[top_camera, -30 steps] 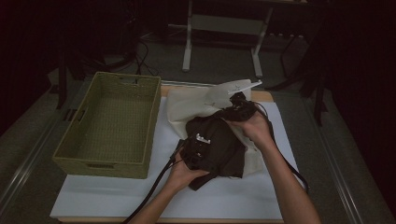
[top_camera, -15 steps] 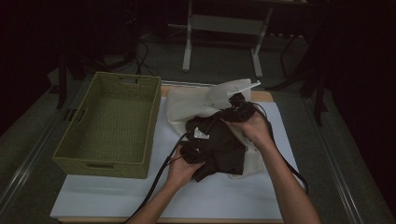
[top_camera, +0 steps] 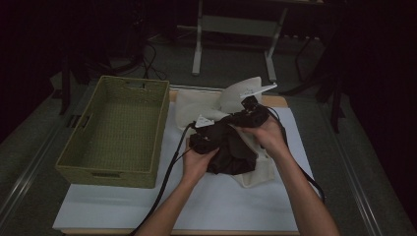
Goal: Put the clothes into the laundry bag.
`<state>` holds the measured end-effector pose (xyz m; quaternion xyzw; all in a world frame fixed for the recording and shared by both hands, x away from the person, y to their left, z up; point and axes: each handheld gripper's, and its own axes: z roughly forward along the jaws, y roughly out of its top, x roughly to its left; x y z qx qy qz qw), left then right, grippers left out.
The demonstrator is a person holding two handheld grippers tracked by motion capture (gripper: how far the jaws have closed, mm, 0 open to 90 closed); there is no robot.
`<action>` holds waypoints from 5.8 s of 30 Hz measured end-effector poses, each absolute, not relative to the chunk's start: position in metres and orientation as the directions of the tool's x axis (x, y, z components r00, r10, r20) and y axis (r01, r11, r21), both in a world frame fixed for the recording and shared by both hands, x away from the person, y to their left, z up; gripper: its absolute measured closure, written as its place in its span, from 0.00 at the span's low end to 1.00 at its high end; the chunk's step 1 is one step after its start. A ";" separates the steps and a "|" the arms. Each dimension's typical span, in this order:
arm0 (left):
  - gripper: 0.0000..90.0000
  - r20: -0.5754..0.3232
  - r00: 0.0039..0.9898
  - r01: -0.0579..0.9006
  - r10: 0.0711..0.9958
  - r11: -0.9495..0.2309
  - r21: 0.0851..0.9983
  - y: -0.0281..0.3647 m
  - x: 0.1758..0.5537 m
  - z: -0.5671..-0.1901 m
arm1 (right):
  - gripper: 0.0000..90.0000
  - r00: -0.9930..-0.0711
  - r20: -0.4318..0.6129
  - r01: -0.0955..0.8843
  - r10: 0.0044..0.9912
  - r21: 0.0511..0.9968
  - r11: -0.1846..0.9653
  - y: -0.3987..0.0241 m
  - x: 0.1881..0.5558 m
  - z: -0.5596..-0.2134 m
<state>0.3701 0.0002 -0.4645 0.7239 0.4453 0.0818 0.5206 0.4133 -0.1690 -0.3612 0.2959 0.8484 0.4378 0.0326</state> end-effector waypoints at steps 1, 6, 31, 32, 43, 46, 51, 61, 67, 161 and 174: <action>0.85 -0.346 0.594 0.556 0.727 -0.060 0.829 -0.005 0.370 -0.468 | 0.96 -0.822 0.189 0.467 0.537 0.764 0.445 -0.168 0.413 -0.359; 0.77 -0.358 0.622 0.599 0.696 -0.129 0.790 -0.017 0.374 -0.480 | 0.95 -0.814 0.155 0.464 0.560 0.753 0.467 -0.172 0.413 -0.359; 0.23 -0.312 0.631 0.641 0.710 -0.251 0.725 0.046 0.348 -0.486 | 0.95 -0.806 0.191 0.495 0.560 0.737 0.461 -0.180 0.416 -0.376; 0.21 -0.300 0.630 0.653 0.717 -0.280 0.704 0.043 0.350 -0.491 | 0.95 -0.807 0.192 0.494 0.559 0.737 0.461 -0.180 0.416 -0.376; 0.13 -0.314 0.619 0.682 0.720 -0.295 0.669 0.013 0.353 -0.528 | 0.95 -0.810 0.197 0.493 0.552 0.738 0.460 -0.179 0.415 -0.377; 0.14 -0.279 0.609 0.671 0.743 -0.294 0.681 0.008 0.353 -0.530 | 0.95 -0.811 0.200 0.494 0.550 0.738 0.459 -0.178 0.415 -0.377; 0.75 -0.209 0.527 0.659 0.824 -0.241 0.712 0.009 0.356 -0.526 | 0.95 -0.811 0.211 0.499 0.546 0.738 0.455 -0.176 0.415 -0.378; 0.94 -0.346 0.510 0.626 0.787 -0.064 0.778 0.019 0.369 -0.506 | 0.95 -0.826 0.204 0.475 0.525 0.752 0.456 -0.177 0.410 -0.370; 0.94 -0.360 0.520 0.617 0.774 -0.049 0.785 -0.007 0.374 -0.502 | 0.95 -0.832 0.210 0.467 0.514 0.765 0.443 -0.174 0.408 -0.367; 0.96 -0.446 0.592 0.658 0.671 -0.083 0.749 0.008 0.384 -0.463 | 0.15 -0.883 -0.198 0.244 0.426 0.581 0.776 -0.176 0.376 -0.419; 0.86 -0.429 0.612 0.646 0.664 -0.107 0.756 0.009 0.379 -0.463 | 0.79 -0.774 -0.406 0.247 0.486 0.513 0.822 -0.174 0.384 -0.419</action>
